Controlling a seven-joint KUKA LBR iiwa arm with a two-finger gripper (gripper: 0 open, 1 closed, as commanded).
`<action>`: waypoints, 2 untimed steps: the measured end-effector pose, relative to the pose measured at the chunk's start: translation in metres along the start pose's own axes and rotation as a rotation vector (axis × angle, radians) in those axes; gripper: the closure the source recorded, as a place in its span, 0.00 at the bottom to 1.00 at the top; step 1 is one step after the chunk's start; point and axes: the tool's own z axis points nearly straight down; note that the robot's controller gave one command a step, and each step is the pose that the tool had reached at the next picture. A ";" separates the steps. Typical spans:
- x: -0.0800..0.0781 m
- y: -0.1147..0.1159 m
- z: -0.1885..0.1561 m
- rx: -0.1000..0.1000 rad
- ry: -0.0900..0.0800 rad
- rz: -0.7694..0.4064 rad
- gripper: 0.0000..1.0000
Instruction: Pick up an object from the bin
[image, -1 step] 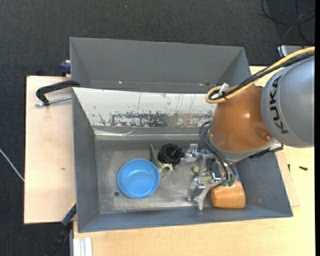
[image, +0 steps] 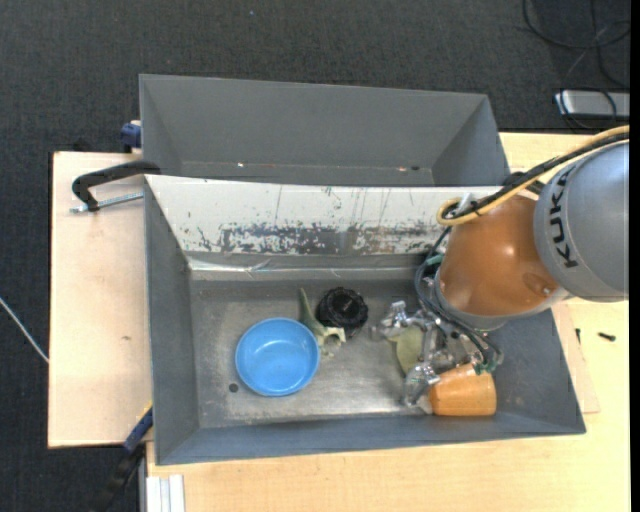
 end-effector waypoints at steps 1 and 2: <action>-0.034 -0.058 -0.032 -0.002 -0.010 -0.020 0.00; -0.008 -0.076 -0.032 -0.001 -0.021 -0.116 0.00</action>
Offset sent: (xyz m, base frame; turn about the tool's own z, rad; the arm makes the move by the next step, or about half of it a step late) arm 0.0431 -0.0499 0.0280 -0.0256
